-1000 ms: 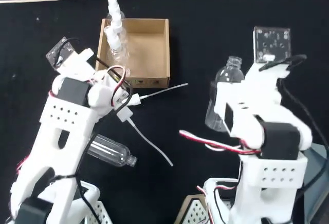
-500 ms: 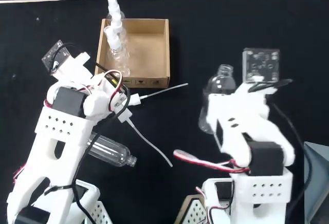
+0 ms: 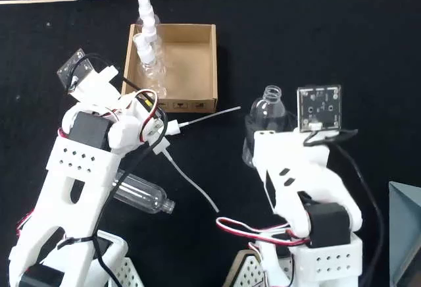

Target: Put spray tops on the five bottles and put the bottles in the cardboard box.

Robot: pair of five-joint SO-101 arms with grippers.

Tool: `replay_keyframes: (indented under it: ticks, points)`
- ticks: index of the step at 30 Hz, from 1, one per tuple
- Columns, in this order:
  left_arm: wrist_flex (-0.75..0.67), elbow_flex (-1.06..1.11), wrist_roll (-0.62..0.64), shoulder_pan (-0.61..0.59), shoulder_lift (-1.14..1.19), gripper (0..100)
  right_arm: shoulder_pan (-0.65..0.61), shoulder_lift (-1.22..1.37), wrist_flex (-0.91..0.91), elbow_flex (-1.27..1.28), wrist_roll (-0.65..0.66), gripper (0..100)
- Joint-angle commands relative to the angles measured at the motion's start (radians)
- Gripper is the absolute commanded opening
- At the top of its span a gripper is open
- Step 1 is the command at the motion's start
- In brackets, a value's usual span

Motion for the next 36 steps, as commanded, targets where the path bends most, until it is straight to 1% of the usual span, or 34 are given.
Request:
replay_keyframes:
  ticks: [1,11,19,25,31,36]
  points:
    - [-0.017,-0.024,-0.012,-0.012,-0.034,3,-0.025,-0.054,-0.072,0.030,0.000,1.1]
    - [-0.017,-0.027,-0.012,-0.012,-0.040,3,-0.025,-0.156,-0.186,0.157,0.000,1.1]
    - [-0.023,0.007,-0.008,-0.012,-0.215,3,-0.025,-0.205,-0.255,0.228,0.000,1.1]
    - [-0.147,0.140,-0.006,-0.013,-0.334,3,-0.026,-0.209,-0.273,0.248,0.000,1.1]
    - [-0.212,0.222,-0.006,-0.013,-0.457,3,-0.026,-0.209,-0.273,0.248,0.000,1.1]
    - [-0.261,0.265,-0.005,-0.090,-0.531,3,-0.026,-0.209,-0.272,0.249,0.000,1.1]
